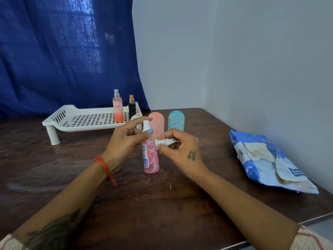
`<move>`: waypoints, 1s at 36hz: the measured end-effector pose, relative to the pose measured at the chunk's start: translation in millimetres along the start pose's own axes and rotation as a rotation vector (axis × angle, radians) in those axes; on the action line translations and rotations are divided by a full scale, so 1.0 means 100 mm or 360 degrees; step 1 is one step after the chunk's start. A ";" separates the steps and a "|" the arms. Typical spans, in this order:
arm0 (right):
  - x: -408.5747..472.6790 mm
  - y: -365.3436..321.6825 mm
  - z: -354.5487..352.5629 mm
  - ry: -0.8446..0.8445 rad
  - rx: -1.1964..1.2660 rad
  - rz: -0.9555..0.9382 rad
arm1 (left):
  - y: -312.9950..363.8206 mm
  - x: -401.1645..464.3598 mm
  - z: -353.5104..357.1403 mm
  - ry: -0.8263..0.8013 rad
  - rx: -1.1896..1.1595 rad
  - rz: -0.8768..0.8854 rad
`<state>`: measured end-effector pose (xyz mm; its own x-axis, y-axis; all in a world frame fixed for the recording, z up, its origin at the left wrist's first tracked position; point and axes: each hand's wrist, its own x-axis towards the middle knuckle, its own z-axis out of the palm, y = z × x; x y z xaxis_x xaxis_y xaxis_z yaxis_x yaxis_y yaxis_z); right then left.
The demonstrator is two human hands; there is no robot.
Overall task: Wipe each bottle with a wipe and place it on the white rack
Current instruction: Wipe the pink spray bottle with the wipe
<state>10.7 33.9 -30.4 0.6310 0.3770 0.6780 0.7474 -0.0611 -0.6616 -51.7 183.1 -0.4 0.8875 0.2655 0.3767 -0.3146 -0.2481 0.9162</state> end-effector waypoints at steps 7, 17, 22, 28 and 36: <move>0.00 -0.01 0.01 0.0105 0.0008 -0.0146 | -0.01 0.00 -0.01 -0.0003 0.0017 0.0013; 0.00 0.04 0.01 0.0148 -0.0107 -0.0162 | -0.02 0.01 -0.02 0.0030 0.0063 0.0037; 0.00 0.00 0.01 0.0130 -0.0096 -0.0262 | -0.01 0.01 -0.02 0.0030 0.0066 0.0085; -0.02 0.00 0.00 0.0082 -0.0093 -0.0208 | -0.01 0.02 -0.03 0.0088 0.0031 0.0088; -0.01 -0.02 0.02 0.0190 -0.0106 -0.0321 | -0.02 0.02 -0.02 0.0083 0.0002 0.0092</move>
<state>8.0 35.6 -30.1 0.4845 0.2762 0.8301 0.8705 -0.0581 -0.4888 -49.6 186.3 -1.1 0.8491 0.2986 0.4358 -0.3647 -0.2656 0.8924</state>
